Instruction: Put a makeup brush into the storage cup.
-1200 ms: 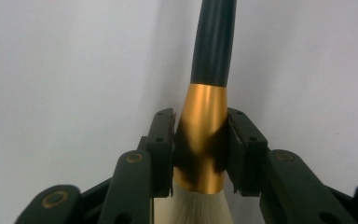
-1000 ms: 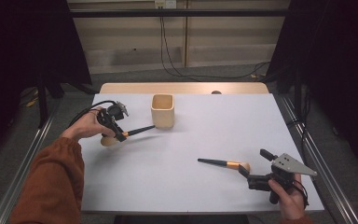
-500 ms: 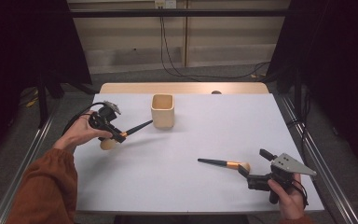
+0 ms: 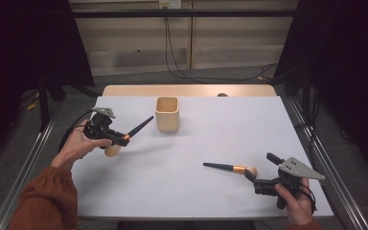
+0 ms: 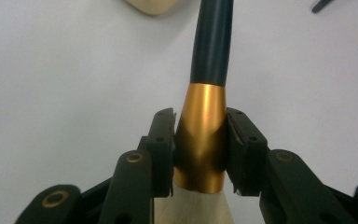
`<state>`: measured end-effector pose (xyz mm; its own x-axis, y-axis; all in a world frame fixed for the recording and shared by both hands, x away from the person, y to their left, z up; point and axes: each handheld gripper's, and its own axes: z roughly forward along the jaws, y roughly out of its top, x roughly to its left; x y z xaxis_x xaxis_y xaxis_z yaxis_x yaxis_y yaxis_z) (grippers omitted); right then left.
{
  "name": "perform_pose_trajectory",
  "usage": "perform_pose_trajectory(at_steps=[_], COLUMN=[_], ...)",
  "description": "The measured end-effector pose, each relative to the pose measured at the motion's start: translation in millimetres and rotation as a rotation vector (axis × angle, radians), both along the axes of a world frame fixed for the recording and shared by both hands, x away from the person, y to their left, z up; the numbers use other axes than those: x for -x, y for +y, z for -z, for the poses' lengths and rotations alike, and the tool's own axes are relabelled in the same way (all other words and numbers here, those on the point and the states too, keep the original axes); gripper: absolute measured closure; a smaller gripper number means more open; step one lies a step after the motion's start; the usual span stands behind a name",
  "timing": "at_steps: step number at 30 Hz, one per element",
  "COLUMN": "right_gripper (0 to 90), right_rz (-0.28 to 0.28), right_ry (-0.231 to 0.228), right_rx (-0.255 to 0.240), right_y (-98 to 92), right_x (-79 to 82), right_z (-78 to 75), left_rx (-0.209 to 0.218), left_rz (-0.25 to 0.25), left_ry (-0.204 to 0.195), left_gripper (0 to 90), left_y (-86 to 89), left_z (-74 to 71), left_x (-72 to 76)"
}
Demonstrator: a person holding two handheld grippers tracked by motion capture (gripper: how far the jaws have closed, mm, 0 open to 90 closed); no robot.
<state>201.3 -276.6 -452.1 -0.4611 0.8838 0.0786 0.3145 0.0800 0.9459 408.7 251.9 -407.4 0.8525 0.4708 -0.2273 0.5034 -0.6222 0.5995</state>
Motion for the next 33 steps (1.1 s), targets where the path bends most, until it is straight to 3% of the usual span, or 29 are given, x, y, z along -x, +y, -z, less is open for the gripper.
perform_pose_trajectory(at_steps=[6, 11, 14, 18, 23, 27, 33], right_gripper=[0.0, 0.0, 0.0, 0.0, 0.0, 0.0, 0.0], right_rz=[0.0, 0.001, 0.001, -0.001, -0.002, 0.002, -0.003], right_ry=[-0.003, -0.005, -0.006, -0.011, -0.014, -0.02, -0.023], right_rx=[0.0, -0.001, -0.001, 0.0, -0.005, -0.008, -0.009], right_y=[0.3, 0.1, 0.3, 0.6, 1.5, 2.0, 2.9], right_x=[0.0, -0.2, -0.4, 0.1, 0.0, 0.6, 0.3], right_z=[-0.2, -0.2, -0.3, -0.9, -1.5, -2.1, -2.7], left_rx=[0.037, 0.094, 0.103, 0.173, 0.223, 0.264, 0.279], left_rz=[-0.051, -0.102, -0.108, -0.112, -0.127, -0.146, -0.117], left_ry=[-0.033, -0.052, -0.088, -0.124, -0.156, -0.156, -0.178], left_gripper=[65.9, 65.9, 65.9, 65.9, 65.9, 65.9, 65.9], left_y=[3.0, 4.6, 1.9, -5.2, -13.0, -18.2, -27.8], left_z=[5.1, 7.1, 4.9, -1.7, -3.9, -3.3, -5.7], left_x=[9.9, 17.4, 23.9, 33.9, 43.5, 52.5, 65.4])
